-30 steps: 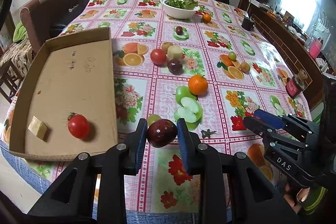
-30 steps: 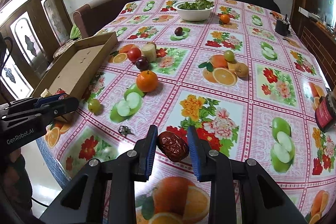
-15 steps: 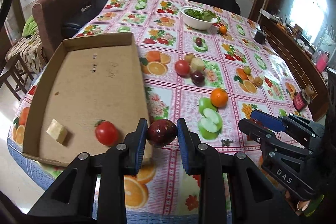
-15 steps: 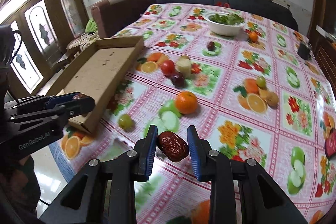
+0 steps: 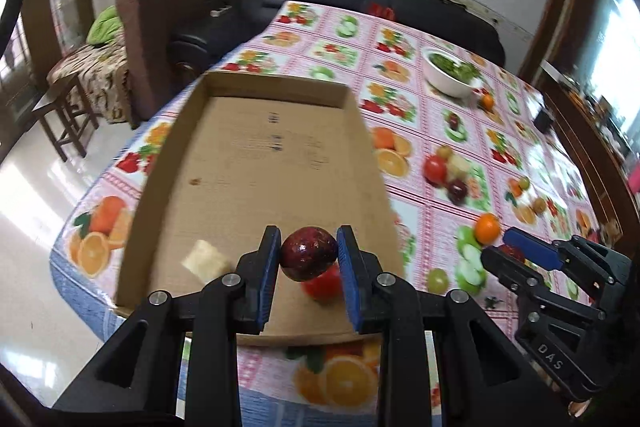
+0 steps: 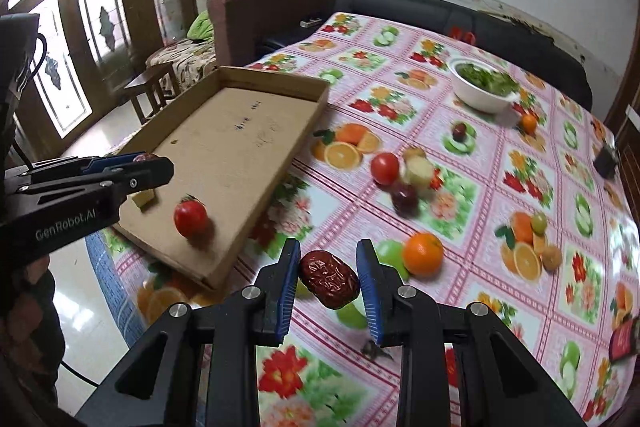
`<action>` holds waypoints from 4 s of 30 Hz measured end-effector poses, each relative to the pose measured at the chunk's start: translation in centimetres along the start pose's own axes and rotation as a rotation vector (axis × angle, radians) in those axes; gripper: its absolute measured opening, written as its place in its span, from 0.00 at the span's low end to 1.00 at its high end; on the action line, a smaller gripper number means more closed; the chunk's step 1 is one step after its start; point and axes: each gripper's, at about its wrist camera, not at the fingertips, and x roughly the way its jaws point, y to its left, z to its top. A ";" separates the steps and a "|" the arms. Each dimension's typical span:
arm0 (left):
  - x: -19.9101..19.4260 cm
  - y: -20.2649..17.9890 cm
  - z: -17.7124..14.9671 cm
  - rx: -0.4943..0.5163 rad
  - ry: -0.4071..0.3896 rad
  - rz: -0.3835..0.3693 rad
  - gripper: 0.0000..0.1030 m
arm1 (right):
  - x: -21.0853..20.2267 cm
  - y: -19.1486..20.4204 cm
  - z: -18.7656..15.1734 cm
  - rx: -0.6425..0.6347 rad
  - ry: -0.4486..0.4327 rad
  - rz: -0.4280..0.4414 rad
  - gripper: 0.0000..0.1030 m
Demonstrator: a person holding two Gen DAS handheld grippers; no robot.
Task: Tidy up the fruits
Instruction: 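Carry the plum and red date with both tools over the cardboard box, then open right tool releasing the date while left tool releases the plum into box, then move both tools back from the box toward the fruits on the table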
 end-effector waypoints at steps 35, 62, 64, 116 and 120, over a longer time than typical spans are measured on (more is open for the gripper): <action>8.2 6.2 1.9 -0.082 0.163 0.174 0.26 | 11.7 7.5 5.7 -0.020 0.144 0.284 0.29; 3.5 1.9 1.9 -0.074 0.089 0.179 0.47 | 4.2 2.1 3.6 0.057 0.012 0.241 0.60; 3.4 1.0 1.8 -0.059 0.091 0.175 0.47 | 3.7 0.9 3.0 0.083 0.012 0.222 0.60; 6.8 -18.0 -1.0 0.218 0.229 -0.164 0.47 | -1.4 -20.5 -7.1 0.512 -0.013 -0.120 0.62; 8.3 -19.0 -0.8 0.226 0.248 -0.165 0.47 | -0.4 -23.1 -4.9 0.527 -0.043 -0.108 0.62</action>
